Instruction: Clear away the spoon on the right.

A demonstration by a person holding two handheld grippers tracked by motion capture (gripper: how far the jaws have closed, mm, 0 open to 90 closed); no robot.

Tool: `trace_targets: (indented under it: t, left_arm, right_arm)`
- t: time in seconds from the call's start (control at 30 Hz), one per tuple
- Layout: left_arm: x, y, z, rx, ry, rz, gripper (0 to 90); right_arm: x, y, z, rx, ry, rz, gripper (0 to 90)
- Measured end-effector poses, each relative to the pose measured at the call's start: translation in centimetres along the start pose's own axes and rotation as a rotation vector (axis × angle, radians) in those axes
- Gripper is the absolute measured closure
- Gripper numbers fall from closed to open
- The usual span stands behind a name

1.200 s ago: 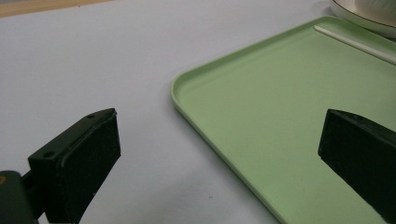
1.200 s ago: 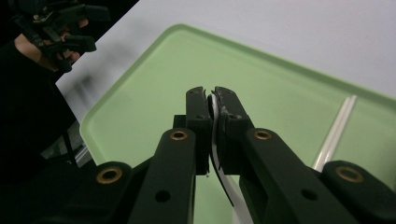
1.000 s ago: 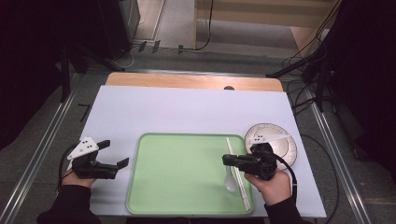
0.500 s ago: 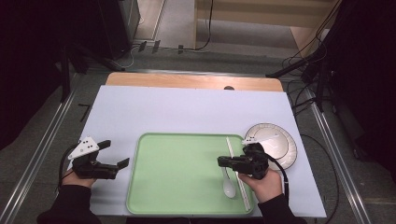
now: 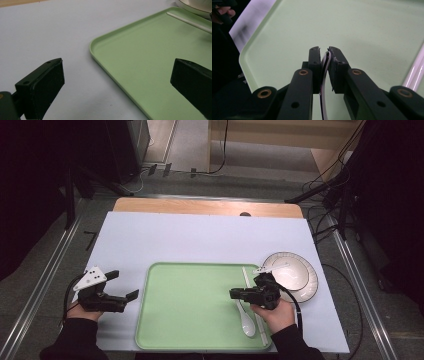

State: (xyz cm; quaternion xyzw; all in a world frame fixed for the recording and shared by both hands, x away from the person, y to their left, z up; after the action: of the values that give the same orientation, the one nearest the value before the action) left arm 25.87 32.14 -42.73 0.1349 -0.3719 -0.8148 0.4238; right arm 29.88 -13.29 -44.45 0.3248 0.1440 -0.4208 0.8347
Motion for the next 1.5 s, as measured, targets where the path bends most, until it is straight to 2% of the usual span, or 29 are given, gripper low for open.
trace_targets:
  t: [0.37, 0.5, 0.63, 0.8, 0.93, 1.17, 1.37, 1.5]
  left_arm:
    - [0.1, 0.0, 0.0, -0.003, -0.001, -0.002, 0.0]
    - [0.1, 0.0, -0.1, -0.002, -0.003, -0.003, 0.0]
    - [0.1, 0.0, -0.1, -0.001, -0.003, -0.004, 0.0]
    - [0.1, 0.0, -0.1, -0.001, -0.004, -0.004, 0.0]
    - [0.1, 0.0, -0.1, -0.003, -0.004, -0.002, 0.0]
    - [0.1, 0.0, -0.1, -0.001, -0.004, -0.004, 0.0]
    - [0.1, 0.0, -0.1, -0.001, -0.005, -0.004, 0.0]
    - [0.1, 0.0, -0.1, -0.004, -0.002, -0.003, 0.0]
  right_arm:
    - [1.0, 0.0, -1.2, -0.024, -0.038, -0.013, 78.3]
    - [1.1, 0.0, -1.8, -0.014, -0.065, 0.016, 77.2]
    - [1.6, -0.1, -2.6, -0.025, -0.068, 0.010, 76.1]
    - [2.1, -0.2, -3.2, -0.027, -0.091, 0.027, 74.9]
    - [2.3, -0.3, -3.1, -0.016, -0.078, 0.026, 73.9]
    - [2.3, -0.3, -3.1, -0.002, -0.072, 0.039, 66.0]
    - [2.3, -0.1, -2.7, 0.002, -0.079, 0.038, 57.1]
    - [2.0, 0.2, -1.9, 0.024, -0.093, 0.058, 51.9]
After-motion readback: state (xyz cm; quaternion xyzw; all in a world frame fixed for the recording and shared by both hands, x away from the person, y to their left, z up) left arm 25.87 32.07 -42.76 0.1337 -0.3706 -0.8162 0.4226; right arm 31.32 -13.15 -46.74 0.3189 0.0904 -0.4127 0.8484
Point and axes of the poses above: each handheld gripper's, and its own axes: z roughly backward along the jaws, y roughly out of its top, x roughly to its right, the point moved 1 cm from there along -z, roughly forward along the jaws, and after that the axes turned 11 degrees about -x, right-handed, at the moved point
